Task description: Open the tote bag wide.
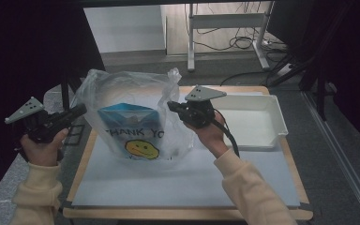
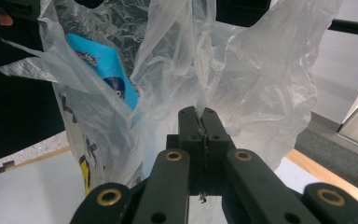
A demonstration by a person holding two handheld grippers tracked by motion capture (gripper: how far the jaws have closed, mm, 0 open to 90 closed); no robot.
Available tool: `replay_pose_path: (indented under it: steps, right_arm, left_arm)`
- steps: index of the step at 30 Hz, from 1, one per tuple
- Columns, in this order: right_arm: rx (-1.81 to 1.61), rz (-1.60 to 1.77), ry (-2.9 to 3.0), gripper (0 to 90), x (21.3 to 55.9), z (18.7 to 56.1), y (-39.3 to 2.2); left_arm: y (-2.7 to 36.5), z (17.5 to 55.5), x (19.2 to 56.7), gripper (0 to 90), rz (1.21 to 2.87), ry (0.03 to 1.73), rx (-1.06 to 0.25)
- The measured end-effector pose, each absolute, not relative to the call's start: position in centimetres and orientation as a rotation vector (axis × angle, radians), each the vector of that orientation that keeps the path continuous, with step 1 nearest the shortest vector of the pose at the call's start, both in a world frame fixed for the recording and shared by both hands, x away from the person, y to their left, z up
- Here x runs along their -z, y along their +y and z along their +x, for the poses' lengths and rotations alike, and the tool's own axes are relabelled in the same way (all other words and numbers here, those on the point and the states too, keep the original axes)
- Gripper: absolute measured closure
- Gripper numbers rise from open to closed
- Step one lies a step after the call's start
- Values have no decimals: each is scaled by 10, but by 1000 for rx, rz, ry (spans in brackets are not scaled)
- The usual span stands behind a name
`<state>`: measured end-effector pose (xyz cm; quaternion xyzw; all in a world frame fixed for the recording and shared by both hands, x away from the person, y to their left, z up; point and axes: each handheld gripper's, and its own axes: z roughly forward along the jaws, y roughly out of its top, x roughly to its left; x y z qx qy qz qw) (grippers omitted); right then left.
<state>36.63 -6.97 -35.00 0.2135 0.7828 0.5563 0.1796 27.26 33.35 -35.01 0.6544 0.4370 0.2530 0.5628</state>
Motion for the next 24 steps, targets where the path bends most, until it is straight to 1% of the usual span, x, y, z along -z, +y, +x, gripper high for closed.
replay_pose_path:
  steps: [10,24]
  right_arm:
    - [-1561,602,2210,890,355,357,-74]
    - [-1549,622,2240,890,372,356,-75]
  left_arm:
    - [337,260,358,900,1521,1030,-589]
    - [336,259,373,900,1536,1051,-569]
